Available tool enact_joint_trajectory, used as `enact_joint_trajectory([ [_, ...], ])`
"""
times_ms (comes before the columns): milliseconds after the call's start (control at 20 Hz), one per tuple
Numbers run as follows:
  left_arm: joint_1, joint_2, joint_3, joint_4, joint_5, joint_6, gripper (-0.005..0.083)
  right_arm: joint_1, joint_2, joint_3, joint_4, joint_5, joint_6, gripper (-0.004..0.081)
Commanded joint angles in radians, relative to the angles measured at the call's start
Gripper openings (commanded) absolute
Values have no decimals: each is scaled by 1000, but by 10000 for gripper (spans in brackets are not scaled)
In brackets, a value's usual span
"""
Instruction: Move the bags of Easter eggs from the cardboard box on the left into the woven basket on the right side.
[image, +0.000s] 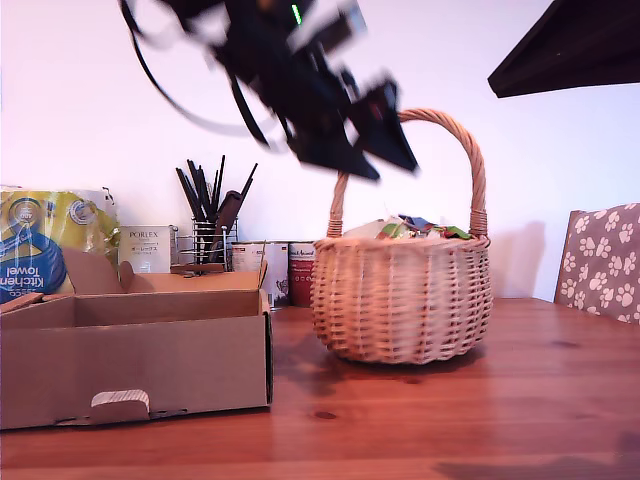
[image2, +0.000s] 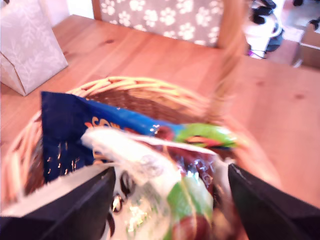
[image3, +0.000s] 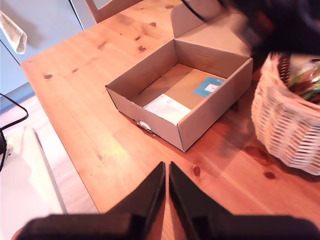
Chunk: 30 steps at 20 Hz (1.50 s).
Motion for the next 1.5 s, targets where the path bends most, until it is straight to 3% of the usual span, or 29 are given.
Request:
enact_joint_trajectory([
  [0, 5, -18, 0, -93, 4, 29, 89, 2, 0, 10, 4, 2, -4, -13],
  [50, 11, -39, -3, -160, 8, 58, -29, 2, 0, 10, 6, 13, -2, -13],
  [200, 29, -148, -106, -214, 8, 64, -24, -10, 0, 10, 34, 118, 32, -13],
  [350, 84, -373, -405, -39, 2, 8, -24, -62, 7, 9, 82, 183, 54, -13],
  [450, 159, -558, -608, 152, -11, -117, -24, -129, 19, -8, 117, 225, 74, -13],
  [500, 201, -653, -685, 201, -20, -117, -24, -169, 19, -27, 170, 231, 104, -13],
  [650, 338, -927, -843, 201, -88, -148, -24, -254, 8, -58, 216, 254, 76, -13],
  [750, 389, -1081, -883, 169, -74, -162, -24, -265, -32, -58, 210, 251, 53, -13],
  [900, 396, -1238, -894, 49, -75, -154, -24, -264, -147, -58, 198, 251, 52, -13],
  [1050, 395, -1332, -895, -84, -76, -154, -24, -238, -272, -58, 100, 252, 59, -13],
  [1250, 395, -1404, -895, -163, -85, -154, -24, -229, -388, -58, 30, 255, 58, -13],
  [1450, 395, -1406, -894, -268, -90, -185, -24, -229, -393, -58, 9, 255, 57, -13],
])
